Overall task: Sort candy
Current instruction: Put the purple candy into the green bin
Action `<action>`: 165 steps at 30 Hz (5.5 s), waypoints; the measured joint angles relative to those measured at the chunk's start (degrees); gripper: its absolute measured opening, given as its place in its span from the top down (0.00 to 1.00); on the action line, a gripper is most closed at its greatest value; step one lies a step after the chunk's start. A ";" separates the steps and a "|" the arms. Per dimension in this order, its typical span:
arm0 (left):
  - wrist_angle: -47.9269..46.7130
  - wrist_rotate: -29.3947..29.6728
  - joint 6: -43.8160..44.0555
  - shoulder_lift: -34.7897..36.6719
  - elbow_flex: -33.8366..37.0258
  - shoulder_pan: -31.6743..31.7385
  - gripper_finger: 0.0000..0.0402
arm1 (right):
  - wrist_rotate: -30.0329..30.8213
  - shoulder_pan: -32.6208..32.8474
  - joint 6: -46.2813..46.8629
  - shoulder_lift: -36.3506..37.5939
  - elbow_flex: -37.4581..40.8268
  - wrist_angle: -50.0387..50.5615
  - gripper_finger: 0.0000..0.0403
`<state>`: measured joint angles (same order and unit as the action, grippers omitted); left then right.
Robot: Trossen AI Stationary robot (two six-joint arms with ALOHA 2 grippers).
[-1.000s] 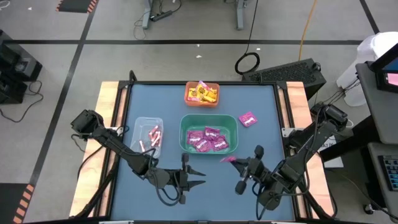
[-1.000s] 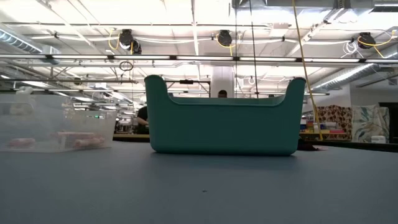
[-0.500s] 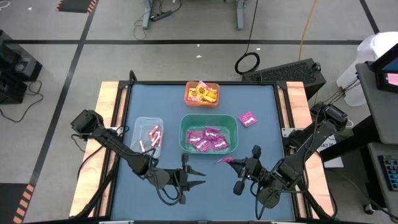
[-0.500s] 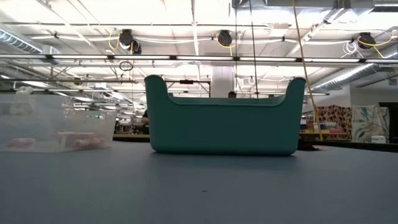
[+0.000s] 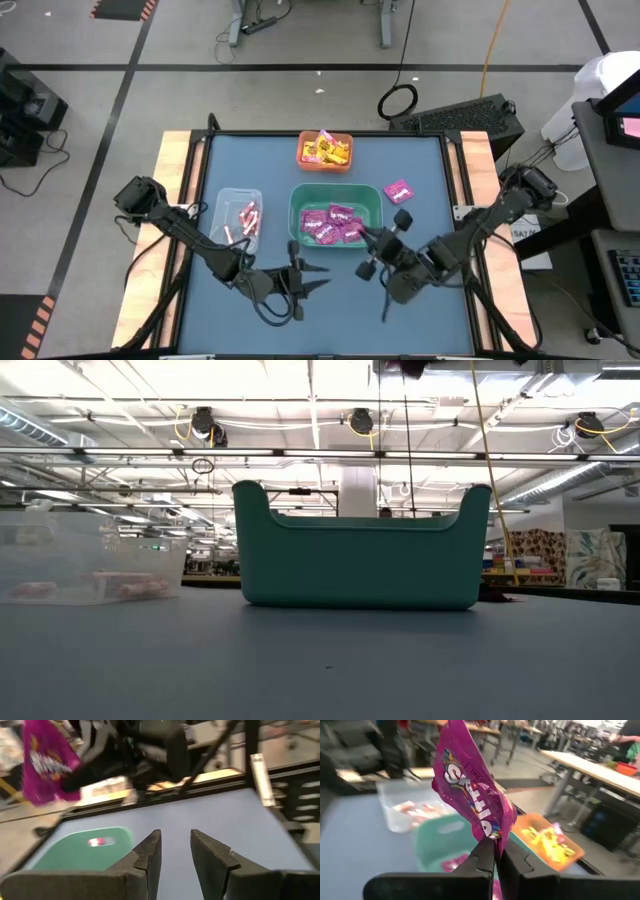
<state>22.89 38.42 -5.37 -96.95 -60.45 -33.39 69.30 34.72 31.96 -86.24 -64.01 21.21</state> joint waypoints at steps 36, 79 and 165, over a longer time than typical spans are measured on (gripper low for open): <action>-13.14 -1.57 11.15 3.69 0.00 -0.17 0.72 | -38.59 -28.35 2.04 0.00 12.04 5.77 0.99; -13.18 -2.72 12.59 3.69 0.00 -0.16 0.72 | -19.06 -11.67 13.54 15.69 10.02 25.59 0.63; -13.09 -3.81 12.44 3.65 0.00 0.04 0.72 | -40.28 -40.23 1.54 16.06 45.98 -10.64 0.88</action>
<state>9.80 34.61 7.07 -93.30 -60.45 -33.34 29.02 -5.51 33.50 -70.17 -18.03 10.58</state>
